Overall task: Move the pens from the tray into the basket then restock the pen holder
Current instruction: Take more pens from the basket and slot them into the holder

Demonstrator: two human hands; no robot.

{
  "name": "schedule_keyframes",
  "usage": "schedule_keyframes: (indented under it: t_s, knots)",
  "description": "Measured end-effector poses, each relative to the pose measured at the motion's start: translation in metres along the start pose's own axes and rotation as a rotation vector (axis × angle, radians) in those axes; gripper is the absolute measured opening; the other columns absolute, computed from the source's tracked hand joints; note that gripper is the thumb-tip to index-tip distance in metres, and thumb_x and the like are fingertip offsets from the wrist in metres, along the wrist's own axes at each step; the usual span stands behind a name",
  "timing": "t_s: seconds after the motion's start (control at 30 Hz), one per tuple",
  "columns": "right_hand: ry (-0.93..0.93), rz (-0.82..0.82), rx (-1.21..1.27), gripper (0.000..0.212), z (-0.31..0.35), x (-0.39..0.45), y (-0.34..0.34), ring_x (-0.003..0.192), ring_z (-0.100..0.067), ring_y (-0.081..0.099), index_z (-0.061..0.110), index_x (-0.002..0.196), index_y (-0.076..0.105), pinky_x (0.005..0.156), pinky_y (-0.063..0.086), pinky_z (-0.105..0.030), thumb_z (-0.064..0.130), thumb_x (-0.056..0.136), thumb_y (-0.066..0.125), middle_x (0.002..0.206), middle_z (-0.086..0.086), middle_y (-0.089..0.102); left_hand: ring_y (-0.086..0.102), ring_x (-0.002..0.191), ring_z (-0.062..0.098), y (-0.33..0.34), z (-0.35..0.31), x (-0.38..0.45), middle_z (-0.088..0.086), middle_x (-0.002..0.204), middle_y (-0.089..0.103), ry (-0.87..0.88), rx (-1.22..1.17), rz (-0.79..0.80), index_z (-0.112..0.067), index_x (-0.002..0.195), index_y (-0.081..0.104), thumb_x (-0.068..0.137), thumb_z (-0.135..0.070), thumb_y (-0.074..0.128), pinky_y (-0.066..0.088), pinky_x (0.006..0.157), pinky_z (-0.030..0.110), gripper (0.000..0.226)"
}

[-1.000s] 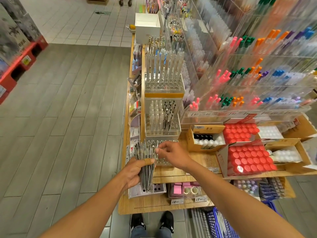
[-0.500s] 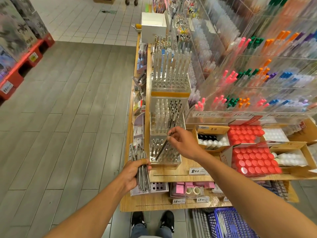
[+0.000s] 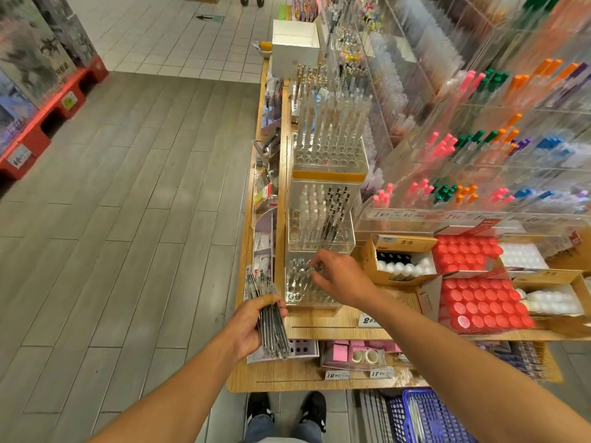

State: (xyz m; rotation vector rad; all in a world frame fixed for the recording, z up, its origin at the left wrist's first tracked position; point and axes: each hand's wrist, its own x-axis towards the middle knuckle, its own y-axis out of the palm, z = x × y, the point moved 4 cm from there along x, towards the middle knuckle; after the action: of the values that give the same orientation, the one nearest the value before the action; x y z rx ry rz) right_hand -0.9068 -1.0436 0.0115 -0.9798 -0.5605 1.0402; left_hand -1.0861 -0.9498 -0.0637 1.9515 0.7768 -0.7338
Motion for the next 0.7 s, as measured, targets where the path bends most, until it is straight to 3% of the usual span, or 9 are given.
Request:
schedule_keyframes:
  t_s: [0.1,0.2,0.3,0.53,0.7]
  knots:
    - [0.013,0.038,-0.002,0.012,0.001,0.002,0.001,0.059,-0.002,0.053,0.020,0.103,0.058,0.059,0.048,-0.026,0.025,0.092,0.060,0.065,0.019,0.048,0.070,0.070,0.026,0.003,0.000,-0.001,0.018,0.085,0.071,-0.004,-0.003,0.009,0.004,0.108,0.062,0.085,-0.006,0.068,0.062,0.063,0.034,0.026]
    - [0.038,0.093,-0.012,0.015,0.001,0.000,0.005,0.075,-0.013,0.063,0.019,0.107,0.059,0.070,0.055,-0.029,0.024,0.093,0.060,0.083,0.008,0.063,0.068,0.073,0.027,0.008,-0.001,-0.002,0.017,0.086,0.070,-0.006,0.002,0.020,0.004,0.110,0.062,0.079,-0.007,0.070,0.061,0.068,0.035,0.033]
    - [0.017,0.053,-0.013,0.015,0.004,-0.001,0.008,0.083,-0.016,0.063,0.016,0.107,0.061,0.072,0.052,-0.026,0.018,0.092,0.060,0.097,0.000,0.066,0.067,0.073,0.027,0.012,0.000,-0.003,0.017,0.087,0.069,-0.015,0.006,0.032,0.001,0.110,0.062,0.076,-0.010,0.070,0.057,0.072,0.038,0.037]
    - [-0.044,0.041,-0.121,0.015,0.009,0.001,0.014,0.093,-0.019,0.060,0.015,0.105,0.067,0.081,0.051,-0.035,0.020,0.094,0.058,0.102,-0.002,0.065,0.066,0.072,0.026,0.019,-0.002,-0.008,0.016,0.086,0.069,-0.021,0.006,0.046,0.000,0.108,0.062,0.077,-0.011,0.069,0.058,0.064,0.035,0.035]
    - [-0.043,0.009,-0.148,0.021,0.010,0.003,0.020,0.094,-0.020,0.060,0.015,0.108,0.071,0.077,0.051,-0.034,0.020,0.094,0.056,0.102,-0.002,0.063,0.065,0.070,0.023,0.023,-0.003,-0.009,0.013,0.084,0.068,-0.015,0.013,0.088,0.000,0.108,0.062,0.078,-0.011,0.070,0.057,0.063,0.033,0.033]
